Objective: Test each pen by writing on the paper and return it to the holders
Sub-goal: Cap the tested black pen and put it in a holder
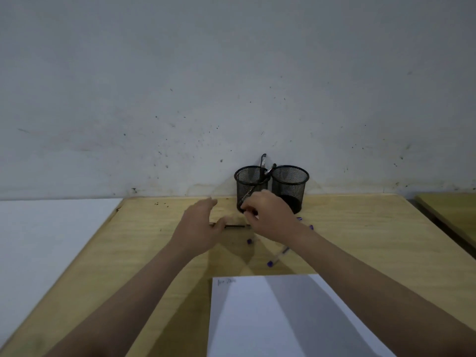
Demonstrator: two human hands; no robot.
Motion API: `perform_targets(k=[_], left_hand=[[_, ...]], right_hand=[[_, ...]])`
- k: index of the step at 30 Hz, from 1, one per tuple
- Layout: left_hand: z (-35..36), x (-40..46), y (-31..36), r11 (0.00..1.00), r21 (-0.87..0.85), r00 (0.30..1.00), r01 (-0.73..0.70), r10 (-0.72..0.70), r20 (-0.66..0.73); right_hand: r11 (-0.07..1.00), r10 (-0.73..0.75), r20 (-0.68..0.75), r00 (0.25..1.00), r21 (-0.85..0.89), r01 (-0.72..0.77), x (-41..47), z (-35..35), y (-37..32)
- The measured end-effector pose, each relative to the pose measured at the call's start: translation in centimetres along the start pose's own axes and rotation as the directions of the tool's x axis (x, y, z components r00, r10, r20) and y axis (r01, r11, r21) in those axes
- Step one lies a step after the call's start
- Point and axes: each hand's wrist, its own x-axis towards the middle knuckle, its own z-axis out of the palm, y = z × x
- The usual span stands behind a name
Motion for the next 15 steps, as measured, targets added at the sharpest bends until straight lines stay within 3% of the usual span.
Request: perform_targets(k=[3, 8, 15], left_hand=[[0.1, -2.7, -2.4, 0.997, 0.053, 0.996, 0.052, -0.056, 0.067], [0.8, -5.4, -5.0, 0.981, 0.187, 0.963, 0.060, -0.106, 0.247], [2.0, -5.9, -5.8, 0.979, 0.201, 0.993, 0.019, -0.042, 0.112]], right_hand=[[0.998, 0.053, 0.143, 0.988, -0.033, -0.049, -0.4, 0.8, -1.3], [0.993, 0.113, 0.202, 0.973, 0.010, -0.117, -0.1, 2.7, -2.3], [0.983, 0.175, 0.270, 0.947, 0.010, -0.184, 1.0, 4.5, -2.9]])
